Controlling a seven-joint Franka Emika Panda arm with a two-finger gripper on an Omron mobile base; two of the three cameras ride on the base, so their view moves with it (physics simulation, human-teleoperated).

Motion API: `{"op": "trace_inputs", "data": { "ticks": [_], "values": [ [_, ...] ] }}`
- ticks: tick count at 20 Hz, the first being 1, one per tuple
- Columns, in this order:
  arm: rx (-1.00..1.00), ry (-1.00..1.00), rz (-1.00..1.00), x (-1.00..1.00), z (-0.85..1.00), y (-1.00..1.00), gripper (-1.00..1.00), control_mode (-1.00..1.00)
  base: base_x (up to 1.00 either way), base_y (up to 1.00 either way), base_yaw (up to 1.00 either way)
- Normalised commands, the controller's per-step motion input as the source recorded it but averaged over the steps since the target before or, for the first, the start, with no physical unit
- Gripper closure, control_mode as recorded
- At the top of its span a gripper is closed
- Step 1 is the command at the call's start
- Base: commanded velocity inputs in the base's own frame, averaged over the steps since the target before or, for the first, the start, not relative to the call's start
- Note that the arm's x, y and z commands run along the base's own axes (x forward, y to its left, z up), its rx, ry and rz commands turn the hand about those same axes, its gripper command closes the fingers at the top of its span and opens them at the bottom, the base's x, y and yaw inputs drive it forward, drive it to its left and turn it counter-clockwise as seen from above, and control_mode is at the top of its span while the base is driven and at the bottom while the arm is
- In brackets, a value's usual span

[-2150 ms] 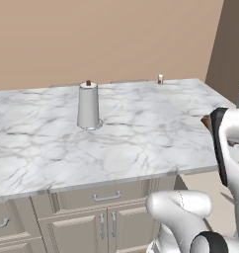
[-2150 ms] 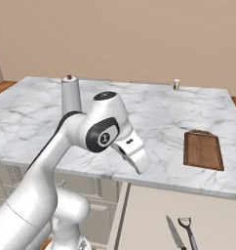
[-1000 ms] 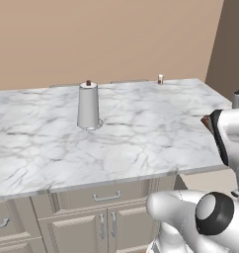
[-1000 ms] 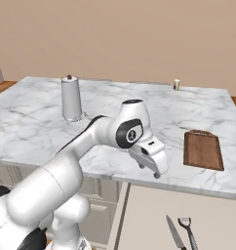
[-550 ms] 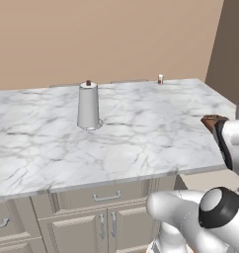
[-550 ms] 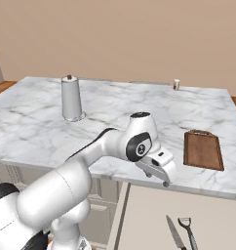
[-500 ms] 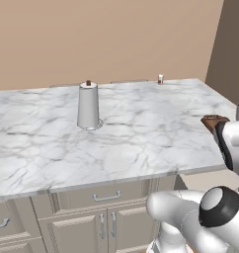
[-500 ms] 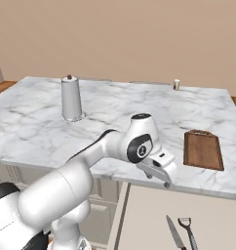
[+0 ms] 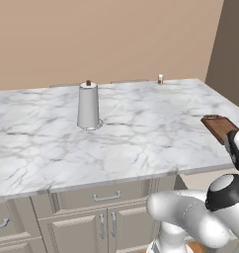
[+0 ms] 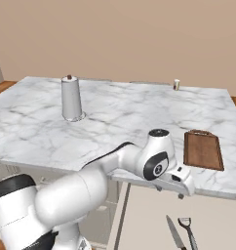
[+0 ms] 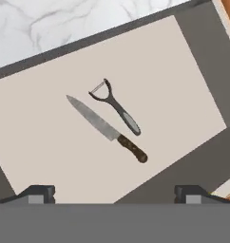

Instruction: Open the drawer on the right and place the cutting tools on the cutting board.

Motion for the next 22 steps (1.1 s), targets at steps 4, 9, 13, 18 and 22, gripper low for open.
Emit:
{"op": "trace_inputs", "data": {
  "ticks": [4, 9, 13, 18, 22],
  "values": [
    [0.15, 0.04, 0.21, 0.00, -0.41, -0.39, -1.00, -1.00, 0.00, 0.00, 0.00],
    [0.04, 0.12, 0.21, 0.01, -0.31, -0.16, -1.00, -1.00, 0.00, 0.00, 0.00],
    [0.00, 0.12, 0.07, 0.00, -0.33, -0.19, -1.00, -1.00, 0.00, 0.00, 0.00],
    [0.00, 0.09, 0.00, 0.00, -0.35, -0.17, -1.00, -1.00, 0.00, 0.00, 0.00],
    [0.01, 0.01, 0.00, 0.03, -0.49, -0.05, -1.00, -1.00, 0.00, 0.00, 0.00]
  ]
}}
